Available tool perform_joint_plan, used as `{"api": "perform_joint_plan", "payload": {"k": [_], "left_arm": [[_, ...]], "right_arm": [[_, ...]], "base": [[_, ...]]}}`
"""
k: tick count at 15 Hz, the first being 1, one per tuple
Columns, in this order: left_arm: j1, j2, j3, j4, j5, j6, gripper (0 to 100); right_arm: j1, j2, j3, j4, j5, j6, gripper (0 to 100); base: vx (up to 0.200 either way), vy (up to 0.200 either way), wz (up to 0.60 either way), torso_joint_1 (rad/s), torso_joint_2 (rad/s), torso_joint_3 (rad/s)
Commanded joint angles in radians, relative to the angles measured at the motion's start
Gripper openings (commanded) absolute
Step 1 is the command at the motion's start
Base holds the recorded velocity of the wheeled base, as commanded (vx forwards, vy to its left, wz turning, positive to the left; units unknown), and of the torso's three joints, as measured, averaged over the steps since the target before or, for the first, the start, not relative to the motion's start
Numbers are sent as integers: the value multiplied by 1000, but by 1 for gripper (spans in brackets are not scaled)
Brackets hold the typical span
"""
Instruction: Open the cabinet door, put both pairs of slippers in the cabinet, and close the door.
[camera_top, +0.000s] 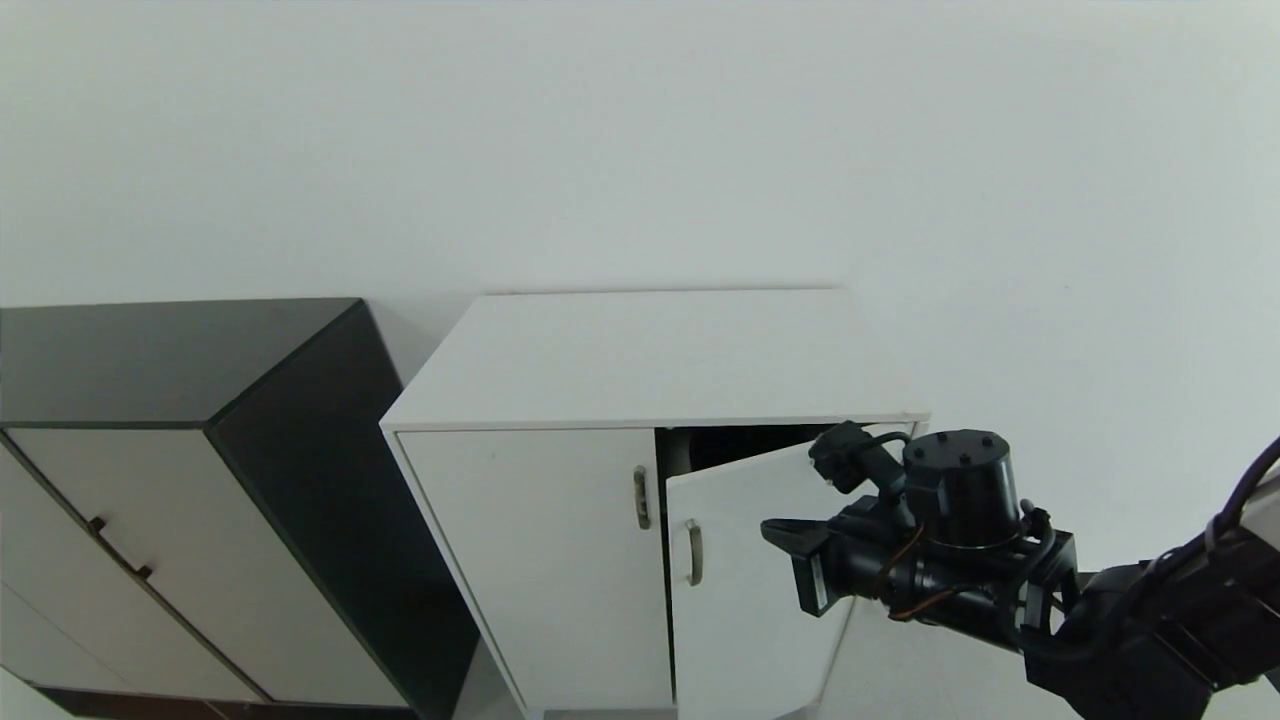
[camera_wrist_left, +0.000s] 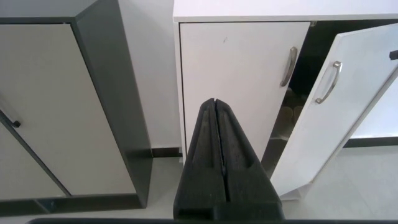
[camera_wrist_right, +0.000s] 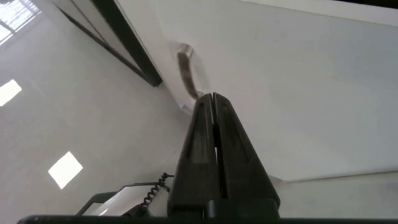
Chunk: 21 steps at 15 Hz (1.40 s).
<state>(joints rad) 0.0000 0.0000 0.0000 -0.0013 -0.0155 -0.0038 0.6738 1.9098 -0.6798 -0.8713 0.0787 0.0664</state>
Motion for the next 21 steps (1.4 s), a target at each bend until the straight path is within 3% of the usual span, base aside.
{"api": "perform_joint_plan", "payload": {"k": [1,21], "left_arm": [[0,0,0,0,0,-1,0],[-2,0,0,0,0,-2,0]], "right_arm": [[-11,34,-24,0,-2,4,0],[-137,219,-196,-22,-2,64,0]], "base": [[0,0,0,0,0,0],[0,0,0,0,0,0]]}}
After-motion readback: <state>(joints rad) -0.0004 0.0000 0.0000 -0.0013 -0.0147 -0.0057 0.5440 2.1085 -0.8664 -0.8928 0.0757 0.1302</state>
